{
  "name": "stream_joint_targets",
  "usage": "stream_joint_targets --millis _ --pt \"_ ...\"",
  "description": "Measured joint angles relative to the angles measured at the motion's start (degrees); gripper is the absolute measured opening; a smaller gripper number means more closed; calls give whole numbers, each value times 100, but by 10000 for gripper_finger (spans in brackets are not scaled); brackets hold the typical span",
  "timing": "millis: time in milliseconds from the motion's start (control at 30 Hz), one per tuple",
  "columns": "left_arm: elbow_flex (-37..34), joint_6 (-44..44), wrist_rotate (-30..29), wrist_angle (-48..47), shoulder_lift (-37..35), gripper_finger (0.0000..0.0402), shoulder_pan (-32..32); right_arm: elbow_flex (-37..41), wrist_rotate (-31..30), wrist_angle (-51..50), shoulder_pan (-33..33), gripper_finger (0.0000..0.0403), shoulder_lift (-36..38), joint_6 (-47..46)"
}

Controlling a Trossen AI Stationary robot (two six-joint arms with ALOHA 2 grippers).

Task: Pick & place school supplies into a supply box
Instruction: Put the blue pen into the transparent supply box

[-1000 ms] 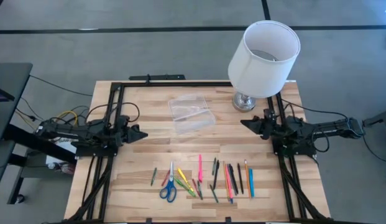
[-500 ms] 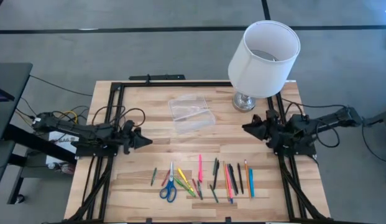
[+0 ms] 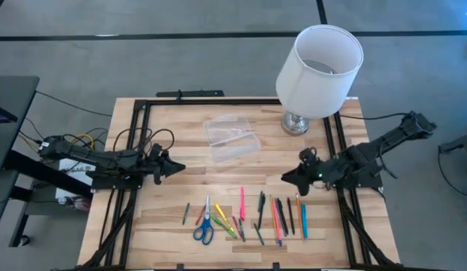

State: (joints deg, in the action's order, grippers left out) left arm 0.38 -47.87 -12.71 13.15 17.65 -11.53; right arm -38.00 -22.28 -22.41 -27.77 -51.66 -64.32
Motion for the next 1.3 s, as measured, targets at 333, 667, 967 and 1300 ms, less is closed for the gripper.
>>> stream_joint_targets --millis 333,667,967,1300 --pt "0 -73 -8 -773 0 24 0 -973 287 -2155 -841 98 -1729 -3323" --pt "0 66 -143 -910 0 24 0 -1483 1845 -2861 -1738 98 -2894 -5864" --pt "0 305 -156 -910 0 24 0 -1670 2373 -2816 -1787 98 -3582 -5835" --pt "0 183 -162 -910 0 24 0 -1668 2588 -2764 -1908 98 -4202 -5698"
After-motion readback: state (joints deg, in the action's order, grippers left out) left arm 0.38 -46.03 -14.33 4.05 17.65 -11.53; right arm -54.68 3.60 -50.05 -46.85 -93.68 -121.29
